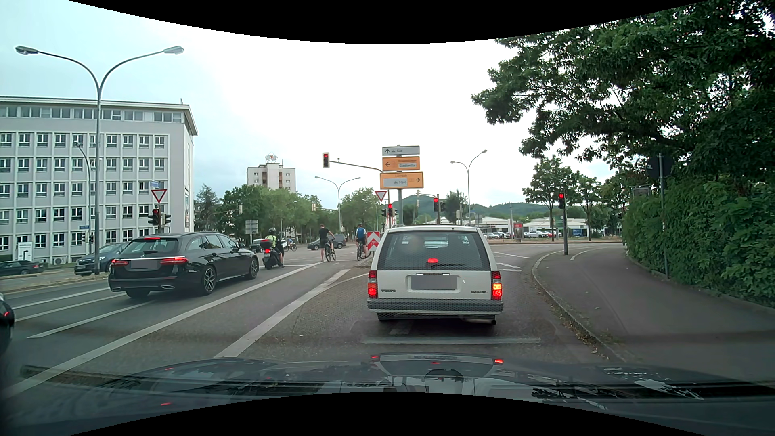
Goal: Follow the waypoints while adhering to traffic rules and regulations
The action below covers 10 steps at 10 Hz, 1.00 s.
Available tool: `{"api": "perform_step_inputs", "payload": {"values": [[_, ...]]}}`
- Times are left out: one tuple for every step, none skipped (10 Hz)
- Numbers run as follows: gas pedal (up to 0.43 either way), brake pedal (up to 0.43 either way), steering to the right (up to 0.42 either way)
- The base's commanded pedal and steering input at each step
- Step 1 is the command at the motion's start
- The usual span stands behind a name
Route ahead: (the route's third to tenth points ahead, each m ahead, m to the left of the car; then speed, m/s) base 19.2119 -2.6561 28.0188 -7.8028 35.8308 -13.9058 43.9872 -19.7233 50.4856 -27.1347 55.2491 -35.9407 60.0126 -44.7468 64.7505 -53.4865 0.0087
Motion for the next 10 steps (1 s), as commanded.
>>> {"api": "perform_step_inputs", "payload": {"values": [[0.0,0.226,0.062],[0.0,0.226,0.062],[0.0,0.226,0.062],[0.0,0.226,0.062],[0.0,0.226,0.062],[0.0,0.226,0.062],[0.0,0.226,0.062],[0.0,0.226,0.062],[0.0,0.226,0.062],[0.0,0.226,0.062]]}}
